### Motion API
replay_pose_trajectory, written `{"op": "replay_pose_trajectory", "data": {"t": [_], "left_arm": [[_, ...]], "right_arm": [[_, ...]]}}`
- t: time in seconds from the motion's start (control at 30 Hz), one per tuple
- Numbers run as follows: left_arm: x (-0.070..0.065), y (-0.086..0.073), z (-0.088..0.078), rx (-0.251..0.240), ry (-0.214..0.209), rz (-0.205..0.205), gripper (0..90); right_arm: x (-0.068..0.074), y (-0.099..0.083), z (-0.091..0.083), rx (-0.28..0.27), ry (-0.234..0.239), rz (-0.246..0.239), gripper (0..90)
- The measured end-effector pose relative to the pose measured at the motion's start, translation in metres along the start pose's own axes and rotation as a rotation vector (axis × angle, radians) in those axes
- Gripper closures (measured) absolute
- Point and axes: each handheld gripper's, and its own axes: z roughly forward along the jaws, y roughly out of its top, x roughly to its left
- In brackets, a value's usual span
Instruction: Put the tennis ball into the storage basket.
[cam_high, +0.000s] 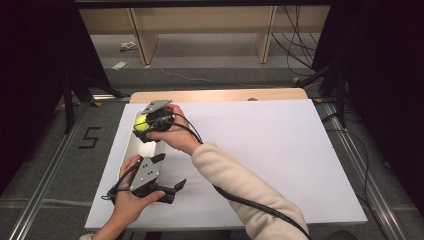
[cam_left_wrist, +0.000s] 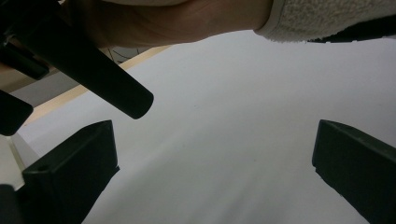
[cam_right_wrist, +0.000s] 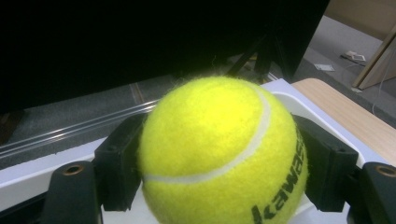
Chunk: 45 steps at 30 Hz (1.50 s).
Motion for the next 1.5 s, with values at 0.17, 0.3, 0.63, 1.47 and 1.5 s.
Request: {"op": "replay_pose_trajectory", "data": {"t": [0.17,0.3,0.63,1.47,1.5], "left_arm": [[0.0,0.0,0.0,0.003,-0.003,0.001,0.0],[0.0,0.0,0.0,0.004,-0.003,0.001,0.0],[0.0,0.0,0.0,0.001,-0.002,0.003,0.0],[0.0,0.001,0.0,0.0,-0.002,0.004,0.0],[0.0,0.0,0.0,0.001,-0.002,0.005,0.0]], "right_arm": [[0.0,0.0,0.001,0.003,0.002,0.001,26.8],[0.0,-0.001,0.002,0.007,0.003,-0.002,26.7],[-0.001,-0.002,0.004,0.019,0.008,0.003,26.8],[-0.001,-0.001,0.01,0.027,0.015,0.01,26.7],[-0.001,-0.001,0.01,0.026,0.015,0.009,26.7]]}}
